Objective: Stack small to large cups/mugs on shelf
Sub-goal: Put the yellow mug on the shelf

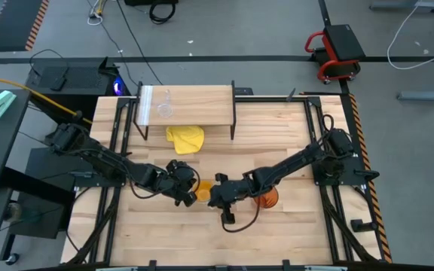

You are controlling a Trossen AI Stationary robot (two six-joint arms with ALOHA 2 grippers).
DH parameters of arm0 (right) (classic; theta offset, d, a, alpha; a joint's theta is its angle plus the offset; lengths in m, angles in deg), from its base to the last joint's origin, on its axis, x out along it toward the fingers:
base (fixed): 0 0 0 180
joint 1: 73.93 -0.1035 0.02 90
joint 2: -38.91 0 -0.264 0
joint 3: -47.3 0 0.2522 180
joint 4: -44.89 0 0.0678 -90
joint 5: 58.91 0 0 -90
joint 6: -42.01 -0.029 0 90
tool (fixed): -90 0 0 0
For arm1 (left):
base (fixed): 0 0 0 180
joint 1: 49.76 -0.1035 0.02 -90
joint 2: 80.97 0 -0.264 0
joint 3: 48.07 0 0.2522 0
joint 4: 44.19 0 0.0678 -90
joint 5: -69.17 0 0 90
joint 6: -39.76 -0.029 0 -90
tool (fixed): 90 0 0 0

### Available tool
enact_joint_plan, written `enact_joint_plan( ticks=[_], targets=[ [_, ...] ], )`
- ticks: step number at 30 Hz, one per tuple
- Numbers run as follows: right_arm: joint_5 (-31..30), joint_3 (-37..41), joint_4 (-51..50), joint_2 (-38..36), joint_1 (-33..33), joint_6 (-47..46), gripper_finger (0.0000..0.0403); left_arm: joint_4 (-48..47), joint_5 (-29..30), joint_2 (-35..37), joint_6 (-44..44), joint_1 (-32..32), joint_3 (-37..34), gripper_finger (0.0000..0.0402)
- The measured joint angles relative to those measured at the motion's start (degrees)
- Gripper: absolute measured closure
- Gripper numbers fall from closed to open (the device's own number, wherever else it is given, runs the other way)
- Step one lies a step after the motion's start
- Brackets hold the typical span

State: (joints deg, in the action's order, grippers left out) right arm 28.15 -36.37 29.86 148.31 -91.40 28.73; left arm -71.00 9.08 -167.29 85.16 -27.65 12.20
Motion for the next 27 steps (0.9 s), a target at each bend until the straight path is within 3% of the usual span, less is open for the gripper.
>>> enact_joint_plan(
  ticks=[27],
  targets=[
    [-0.54,-0.11,-6.68,-0.33,2.58,-0.67,0.0400,-1.86,0.60,0.11,4.99,5.92,0.00,0.0384]
  ],
)
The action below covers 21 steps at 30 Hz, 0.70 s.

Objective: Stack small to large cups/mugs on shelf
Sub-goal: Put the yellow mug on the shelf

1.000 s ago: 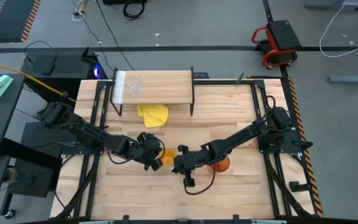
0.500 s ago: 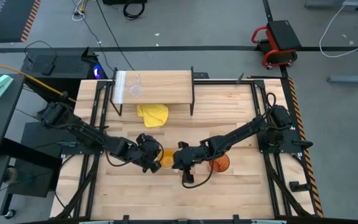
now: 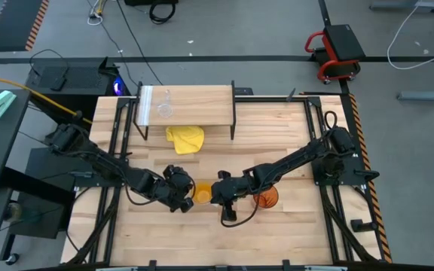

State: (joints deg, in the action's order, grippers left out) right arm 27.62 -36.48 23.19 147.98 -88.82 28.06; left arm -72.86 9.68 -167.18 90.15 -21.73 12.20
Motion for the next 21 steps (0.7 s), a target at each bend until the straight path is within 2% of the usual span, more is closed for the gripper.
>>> enact_joint_plan(
  ticks=[8,11,14,21],
  targets=[
    [-2.36,0.06,-3.14,-0.60,0.02,-0.48,0.0400,-0.50,-1.30,-0.02,1.57,1.78,-0.02,0.0378],
    [-7.66,0.50,-5.54,-1.22,0.57,-0.65,0.0400,1.09,-3.33,-0.27,1.77,2.74,-0.01,0.0385],
    [-12.30,0.75,-7.41,-1.70,1.42,-0.37,0.0400,2.60,-2.49,-0.15,1.48,3.71,0.09,0.0389],
    [-11.05,0.50,-8.14,-2.14,3.28,-0.22,0.0400,4.31,-1.32,-0.17,-0.48,4.59,0.09,0.0379]
  ],
)
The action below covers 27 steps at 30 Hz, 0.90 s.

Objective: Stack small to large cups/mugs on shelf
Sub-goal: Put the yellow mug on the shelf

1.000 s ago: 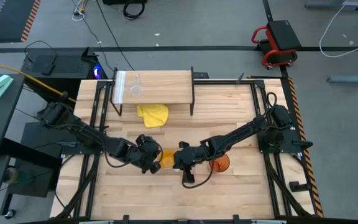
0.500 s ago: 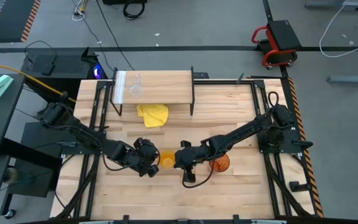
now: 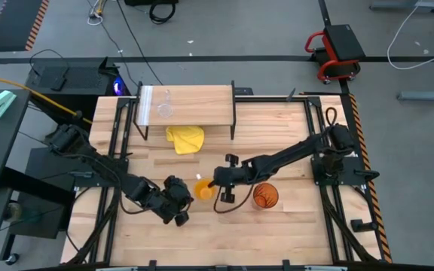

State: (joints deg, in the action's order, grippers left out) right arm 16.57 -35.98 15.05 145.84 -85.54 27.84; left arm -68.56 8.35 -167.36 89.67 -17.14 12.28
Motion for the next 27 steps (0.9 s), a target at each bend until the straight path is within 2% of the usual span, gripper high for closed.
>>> enact_joint_plan(
  ticks=[12,15,22,27],
  targets=[
    [0.96,-0.22,0.40,-0.24,-0.71,0.17,0.0400,-0.23,0.66,0.03,-0.20,-0.15,-0.02,0.0389],
    [3.19,-0.22,-0.50,-1.03,-1.16,0.18,0.0397,0.10,0.66,0.50,-0.66,-0.15,-0.04,0.0386],
    [4.74,-0.24,-3.96,-7.29,-2.94,-1.07,0.0381,1.27,-0.02,2.84,-1.58,-0.15,0.27,0.0373],
    [4.74,-0.30,-7.35,-12.60,-3.85,-1.86,0.0376,0.35,-0.16,4.37,-5.44,-0.26,3.93,0.0376]
  ],
)
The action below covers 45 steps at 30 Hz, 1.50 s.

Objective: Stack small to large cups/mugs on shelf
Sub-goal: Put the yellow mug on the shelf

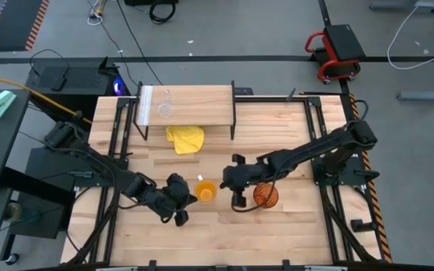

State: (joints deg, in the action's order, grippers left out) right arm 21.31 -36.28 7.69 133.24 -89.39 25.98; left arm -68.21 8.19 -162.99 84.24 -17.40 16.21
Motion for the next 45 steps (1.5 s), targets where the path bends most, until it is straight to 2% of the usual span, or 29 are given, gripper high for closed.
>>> enact_joint_plan(
  ticks=[4,8,11,15,21,32,39,45],
  targets=[
    [0.00,0.00,-3.37,-3.84,-0.05,-2.10,0.0370,-11.52,-0.09,0.42,0.41,-1.36,6.95,0.0386],
    [0.00,-0.02,-6.97,-7.21,-0.05,-5.56,0.0362,-28.55,-0.10,-0.05,8.27,-4.40,14.67,0.0391],
    [0.01,-0.02,-9.02,-9.15,-0.07,-7.79,0.0355,-38.45,-2.46,-0.14,12.40,-7.53,19.00,0.0383],
    [0.02,-0.02,-11.29,-10.24,-0.09,-9.53,0.0346,-39.30,-7.29,-0.17,12.31,-11.63,20.62,0.0362],
    [0.00,-0.02,-12.11,-9.94,-0.39,-9.46,0.0333,-40.51,-15.30,-4.33,11.59,-16.31,20.21,0.0327],
    [-0.01,-0.02,-12.25,-10.16,-0.40,-8.24,0.0327,-38.35,-19.97,-10.77,11.12,-18.76,20.22,0.0283],
    [-0.02,-0.04,-12.23,-10.16,-0.40,-8.24,0.0327,-32.09,-21.85,-11.52,8.85,-18.76,20.24,0.0273],
    [-0.02,-0.02,-12.23,-10.18,-0.40,-8.24,0.0327,-33.13,-21.85,-11.52,8.85,-18.76,20.27,0.0277]
  ],
)
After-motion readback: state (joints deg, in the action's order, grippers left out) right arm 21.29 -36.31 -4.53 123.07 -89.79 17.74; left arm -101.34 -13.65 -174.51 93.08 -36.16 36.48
